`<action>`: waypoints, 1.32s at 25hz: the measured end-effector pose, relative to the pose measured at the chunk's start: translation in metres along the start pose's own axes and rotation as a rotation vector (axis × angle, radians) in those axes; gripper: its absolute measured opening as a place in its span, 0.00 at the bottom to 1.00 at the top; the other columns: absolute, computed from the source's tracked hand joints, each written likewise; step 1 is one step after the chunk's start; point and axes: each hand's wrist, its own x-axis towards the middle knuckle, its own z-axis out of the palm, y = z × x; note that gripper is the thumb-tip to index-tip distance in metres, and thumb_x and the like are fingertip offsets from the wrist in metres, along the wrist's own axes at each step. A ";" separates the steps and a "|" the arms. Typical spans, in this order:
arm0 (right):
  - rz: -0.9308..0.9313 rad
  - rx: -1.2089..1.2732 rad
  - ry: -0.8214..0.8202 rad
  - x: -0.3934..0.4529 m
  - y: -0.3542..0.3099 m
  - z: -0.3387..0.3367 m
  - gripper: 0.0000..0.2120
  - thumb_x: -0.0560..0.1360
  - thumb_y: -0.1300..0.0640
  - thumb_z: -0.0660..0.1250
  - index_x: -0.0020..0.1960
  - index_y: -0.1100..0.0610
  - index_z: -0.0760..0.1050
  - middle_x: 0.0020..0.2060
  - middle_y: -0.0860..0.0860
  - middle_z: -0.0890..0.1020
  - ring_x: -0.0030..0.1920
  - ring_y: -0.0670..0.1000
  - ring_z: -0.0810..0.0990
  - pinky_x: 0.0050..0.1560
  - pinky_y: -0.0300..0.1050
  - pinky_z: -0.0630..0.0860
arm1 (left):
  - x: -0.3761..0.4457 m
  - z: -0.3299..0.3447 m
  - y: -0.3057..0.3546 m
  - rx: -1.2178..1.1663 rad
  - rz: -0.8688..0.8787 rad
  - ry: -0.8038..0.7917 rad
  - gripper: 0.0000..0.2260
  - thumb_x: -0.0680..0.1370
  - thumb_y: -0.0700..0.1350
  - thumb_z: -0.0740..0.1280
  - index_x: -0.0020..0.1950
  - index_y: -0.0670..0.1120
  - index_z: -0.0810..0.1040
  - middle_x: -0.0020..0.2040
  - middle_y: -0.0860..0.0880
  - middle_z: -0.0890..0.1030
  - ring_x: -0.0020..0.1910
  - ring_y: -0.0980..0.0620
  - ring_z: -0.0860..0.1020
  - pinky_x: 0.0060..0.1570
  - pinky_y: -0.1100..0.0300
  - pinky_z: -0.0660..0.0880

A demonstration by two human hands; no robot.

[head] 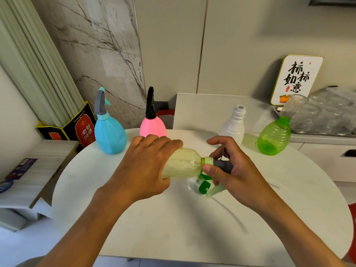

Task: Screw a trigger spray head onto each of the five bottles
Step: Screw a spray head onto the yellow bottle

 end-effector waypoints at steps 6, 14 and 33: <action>0.079 -0.063 0.018 0.000 -0.003 0.001 0.11 0.76 0.47 0.67 0.58 0.43 0.72 0.39 0.51 0.80 0.34 0.46 0.80 0.35 0.39 0.77 | 0.000 0.001 0.003 0.045 0.006 -0.023 0.40 0.57 0.54 0.81 0.66 0.51 0.69 0.58 0.47 0.81 0.55 0.44 0.79 0.54 0.43 0.74; 0.107 -0.081 0.008 -0.001 -0.005 -0.001 0.16 0.73 0.42 0.66 0.60 0.42 0.70 0.38 0.53 0.78 0.32 0.49 0.79 0.34 0.38 0.76 | 0.000 0.000 0.005 0.013 0.007 -0.051 0.39 0.60 0.53 0.80 0.68 0.51 0.70 0.61 0.48 0.79 0.58 0.45 0.76 0.57 0.45 0.72; 0.164 0.904 -0.106 0.007 -0.003 -0.007 0.22 0.75 0.52 0.70 0.65 0.61 0.76 0.62 0.61 0.80 0.60 0.57 0.80 0.58 0.55 0.77 | 0.007 -0.003 0.032 -1.426 -0.303 -0.639 0.21 0.68 0.48 0.77 0.59 0.58 0.78 0.56 0.53 0.83 0.56 0.54 0.80 0.54 0.57 0.77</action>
